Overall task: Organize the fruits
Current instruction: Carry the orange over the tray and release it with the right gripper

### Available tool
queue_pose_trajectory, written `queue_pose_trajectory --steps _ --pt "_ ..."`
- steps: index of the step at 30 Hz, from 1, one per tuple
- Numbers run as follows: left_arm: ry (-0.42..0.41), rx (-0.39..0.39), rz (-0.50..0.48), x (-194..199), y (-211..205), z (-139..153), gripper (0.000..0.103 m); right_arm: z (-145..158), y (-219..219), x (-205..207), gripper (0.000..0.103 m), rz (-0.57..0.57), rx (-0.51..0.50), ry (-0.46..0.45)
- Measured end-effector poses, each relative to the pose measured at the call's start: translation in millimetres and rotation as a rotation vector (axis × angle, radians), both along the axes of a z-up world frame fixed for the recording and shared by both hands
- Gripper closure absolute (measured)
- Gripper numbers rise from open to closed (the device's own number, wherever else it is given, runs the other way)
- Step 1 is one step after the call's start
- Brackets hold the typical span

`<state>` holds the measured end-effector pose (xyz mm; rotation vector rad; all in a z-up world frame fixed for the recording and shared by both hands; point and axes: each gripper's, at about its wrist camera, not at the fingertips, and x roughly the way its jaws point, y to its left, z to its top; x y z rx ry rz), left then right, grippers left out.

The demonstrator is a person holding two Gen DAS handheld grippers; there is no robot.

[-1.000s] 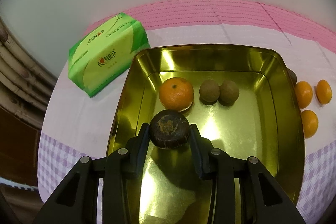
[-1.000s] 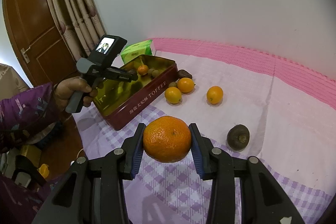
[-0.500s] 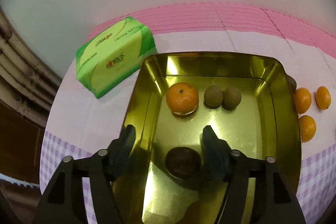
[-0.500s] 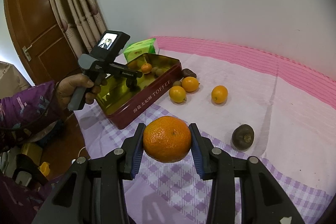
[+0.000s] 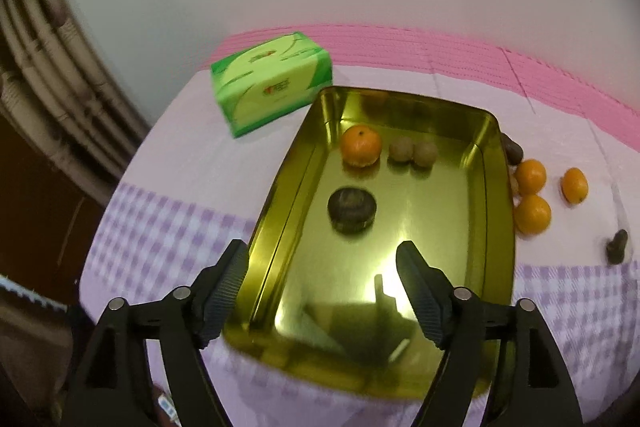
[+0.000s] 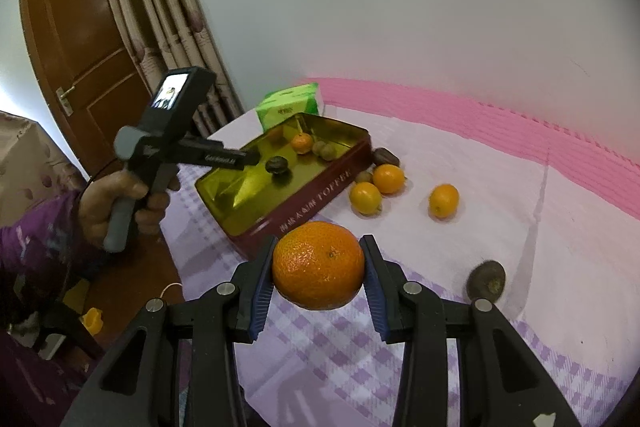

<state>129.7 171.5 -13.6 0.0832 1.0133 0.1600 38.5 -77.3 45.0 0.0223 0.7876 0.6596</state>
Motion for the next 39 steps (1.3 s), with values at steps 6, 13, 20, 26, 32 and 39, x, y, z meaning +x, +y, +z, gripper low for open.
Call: queue_pose_trajectory --steps 6,13,20,26,32,39 --pt "-0.037 -0.019 0.055 -35.9 2.9 21.2 0.020 4.3 14.7 11.2 0.065 0.024 0.038 0.011" --pt "-0.055 -0.032 0.129 -76.9 4.7 30.4 0.016 9.7 48.7 35.0 0.065 0.070 0.033 0.013" --pt "-0.095 0.035 0.147 -91.3 6.3 26.2 0.013 6.9 88.0 63.7 0.065 0.094 0.012 0.029" --pt "-0.094 0.005 0.166 -90.9 16.1 21.3 0.012 3.5 110.5 84.1 0.065 0.089 -0.030 0.036" --pt "-0.069 -0.027 0.191 -87.0 28.8 15.0 0.012 -9.1 131.4 104.9 0.065 0.086 -0.066 0.064" --pt "-0.038 -0.042 0.204 -83.5 34.5 9.1 0.012 -28.5 146.7 119.2 0.065 0.087 -0.091 0.102"
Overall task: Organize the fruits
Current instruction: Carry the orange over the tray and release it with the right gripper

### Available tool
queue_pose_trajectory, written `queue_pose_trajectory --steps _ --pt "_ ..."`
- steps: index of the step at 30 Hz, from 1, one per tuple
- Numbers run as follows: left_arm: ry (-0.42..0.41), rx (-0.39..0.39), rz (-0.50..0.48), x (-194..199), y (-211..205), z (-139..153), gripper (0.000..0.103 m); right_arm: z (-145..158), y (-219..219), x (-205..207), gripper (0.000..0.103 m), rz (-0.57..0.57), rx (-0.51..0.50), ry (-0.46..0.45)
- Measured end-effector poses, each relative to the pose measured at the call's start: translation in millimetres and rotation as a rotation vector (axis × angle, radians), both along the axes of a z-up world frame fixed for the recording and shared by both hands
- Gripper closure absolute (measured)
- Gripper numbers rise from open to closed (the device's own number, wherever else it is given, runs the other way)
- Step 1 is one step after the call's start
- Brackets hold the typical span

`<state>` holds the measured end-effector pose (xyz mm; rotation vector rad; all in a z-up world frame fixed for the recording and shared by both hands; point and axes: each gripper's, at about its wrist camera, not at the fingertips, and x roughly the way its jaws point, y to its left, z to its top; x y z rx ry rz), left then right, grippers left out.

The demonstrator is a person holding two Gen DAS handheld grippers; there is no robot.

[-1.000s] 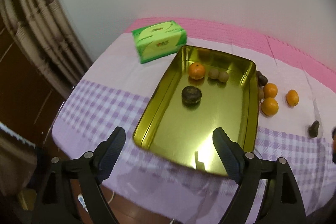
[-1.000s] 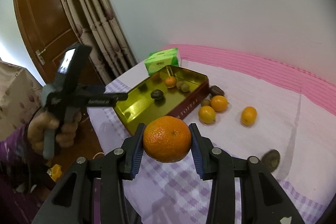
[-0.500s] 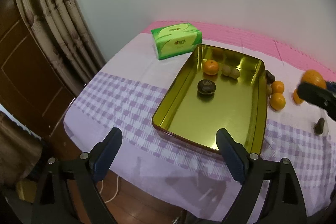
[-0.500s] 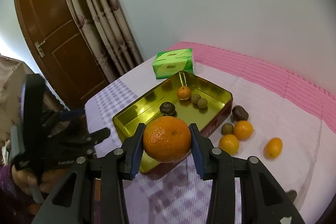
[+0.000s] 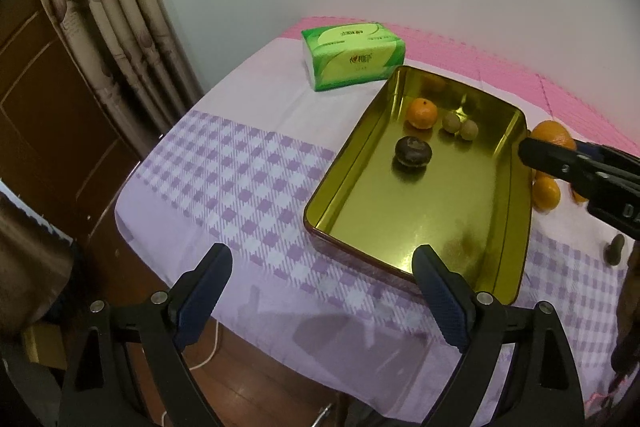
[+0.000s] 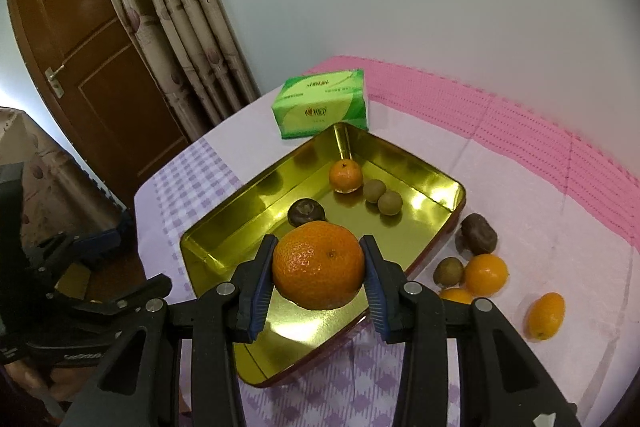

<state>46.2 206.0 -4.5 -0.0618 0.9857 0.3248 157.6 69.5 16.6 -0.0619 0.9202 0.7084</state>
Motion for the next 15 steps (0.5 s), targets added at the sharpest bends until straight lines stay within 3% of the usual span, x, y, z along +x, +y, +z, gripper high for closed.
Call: queue_pose_trajectory --steps 15 --pt "0.006 0.020 -0.022 1.4 -4.7 -0.9 0.009 -23.2 14.0 24.1 0.065 -0.004 -0.060 0.032"
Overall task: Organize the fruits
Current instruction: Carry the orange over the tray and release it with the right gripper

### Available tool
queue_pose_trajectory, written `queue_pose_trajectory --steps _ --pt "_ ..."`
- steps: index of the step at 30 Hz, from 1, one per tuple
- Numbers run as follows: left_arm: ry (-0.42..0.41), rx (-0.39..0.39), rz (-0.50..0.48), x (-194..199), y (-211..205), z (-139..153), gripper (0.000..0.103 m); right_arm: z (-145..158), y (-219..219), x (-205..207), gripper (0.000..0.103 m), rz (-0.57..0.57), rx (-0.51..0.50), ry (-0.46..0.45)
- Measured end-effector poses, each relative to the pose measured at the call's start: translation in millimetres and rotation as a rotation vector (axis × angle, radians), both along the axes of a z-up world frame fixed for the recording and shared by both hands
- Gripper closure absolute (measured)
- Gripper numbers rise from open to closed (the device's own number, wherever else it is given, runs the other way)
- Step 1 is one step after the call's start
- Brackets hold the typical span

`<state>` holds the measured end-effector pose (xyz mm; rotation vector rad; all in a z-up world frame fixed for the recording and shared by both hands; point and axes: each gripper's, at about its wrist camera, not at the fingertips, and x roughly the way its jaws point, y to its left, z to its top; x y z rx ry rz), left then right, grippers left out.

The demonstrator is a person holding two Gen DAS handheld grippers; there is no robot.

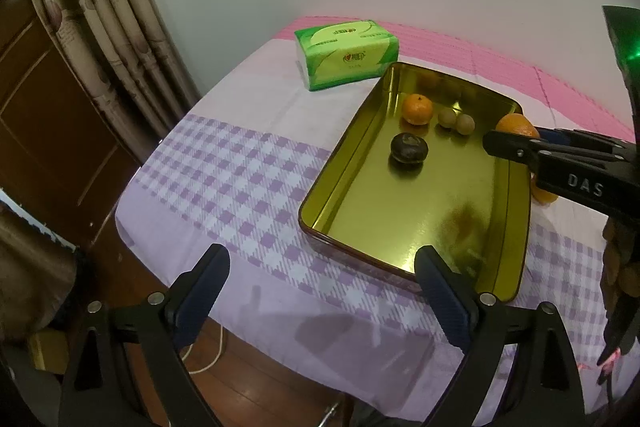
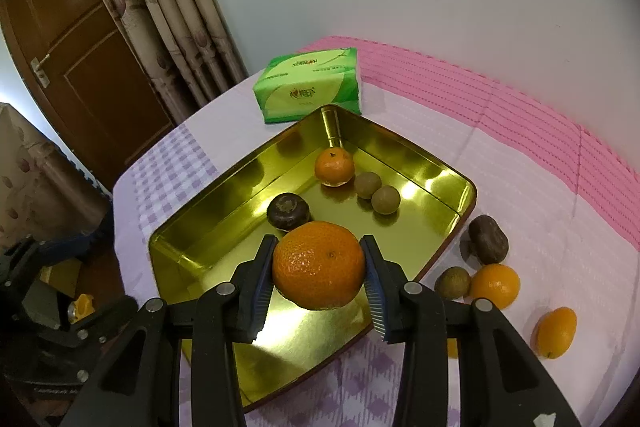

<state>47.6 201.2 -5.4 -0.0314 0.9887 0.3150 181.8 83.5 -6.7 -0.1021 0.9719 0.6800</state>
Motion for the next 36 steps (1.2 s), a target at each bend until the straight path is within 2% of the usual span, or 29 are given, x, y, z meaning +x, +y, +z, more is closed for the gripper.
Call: queue_pose_trajectory --steps 14,36 --pt "-0.034 0.026 0.003 -0.5 -5.6 5.1 0.006 -23.6 9.1 24.7 0.065 -0.040 -0.039 0.047" --pt "0.013 0.004 -0.002 3.4 -3.5 -2.6 0.006 -34.0 33.9 40.7 0.063 -0.064 -0.050 0.072"
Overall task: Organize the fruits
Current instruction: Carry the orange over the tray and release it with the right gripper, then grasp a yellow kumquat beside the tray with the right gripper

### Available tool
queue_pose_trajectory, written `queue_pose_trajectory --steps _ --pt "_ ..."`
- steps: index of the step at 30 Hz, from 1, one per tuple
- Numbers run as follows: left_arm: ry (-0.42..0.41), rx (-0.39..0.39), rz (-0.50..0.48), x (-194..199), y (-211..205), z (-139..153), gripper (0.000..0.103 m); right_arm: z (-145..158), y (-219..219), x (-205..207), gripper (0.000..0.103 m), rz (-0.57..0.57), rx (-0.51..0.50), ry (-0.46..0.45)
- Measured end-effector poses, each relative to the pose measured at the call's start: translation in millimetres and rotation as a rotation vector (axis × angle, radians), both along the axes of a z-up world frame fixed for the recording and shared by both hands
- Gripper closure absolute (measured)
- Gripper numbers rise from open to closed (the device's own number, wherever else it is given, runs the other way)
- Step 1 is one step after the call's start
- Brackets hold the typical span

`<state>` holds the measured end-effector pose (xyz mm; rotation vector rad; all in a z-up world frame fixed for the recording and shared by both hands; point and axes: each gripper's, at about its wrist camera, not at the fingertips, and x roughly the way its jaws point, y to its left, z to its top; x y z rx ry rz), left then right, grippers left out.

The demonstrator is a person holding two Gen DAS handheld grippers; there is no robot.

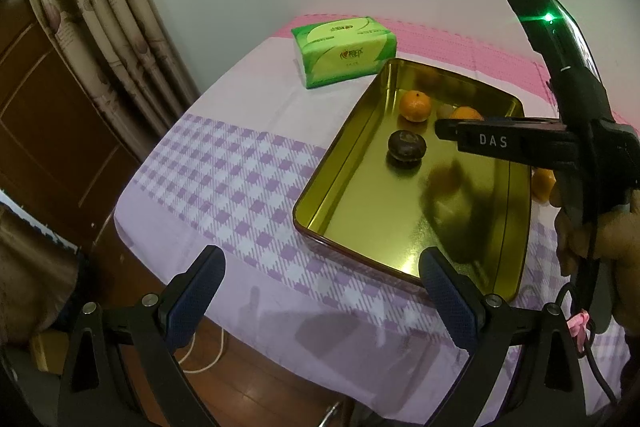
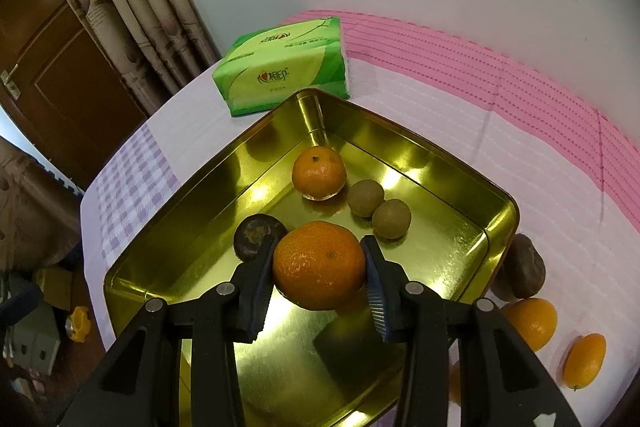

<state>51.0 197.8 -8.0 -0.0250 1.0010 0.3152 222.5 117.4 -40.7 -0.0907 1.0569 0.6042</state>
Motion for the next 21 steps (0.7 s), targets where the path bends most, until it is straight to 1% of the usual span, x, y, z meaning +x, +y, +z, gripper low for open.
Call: queue_pose_trajectory --steps 3,7,11,14,17,21 --pt "0.000 0.000 -0.001 0.2 0.2 0.2 0.006 5.3 -3.0 1.2 0.062 -0.014 0.025 -0.012" --pt "0.001 0.004 -0.001 0.4 -0.1 -0.1 0.006 20.8 -14.1 1.1 0.061 -0.037 0.067 -0.035" --pt "-0.001 0.011 -0.003 -1.0 0.2 -0.8 0.006 44.7 -38.4 -6.5 0.059 -0.054 0.114 -0.082" --pt "0.000 0.016 -0.005 -1.8 -1.3 -0.8 0.006 60.8 -69.2 -18.1 0.058 -0.058 0.124 -0.126" --pt "0.002 0.016 -0.011 -2.3 -3.6 -0.7 0.006 64.5 -104.6 -31.3 0.058 -0.052 0.082 -0.148" --pt "0.000 0.015 -0.027 -2.9 -8.9 0.6 0.006 52.1 -142.8 -44.8 0.057 -0.022 -0.034 -0.140"
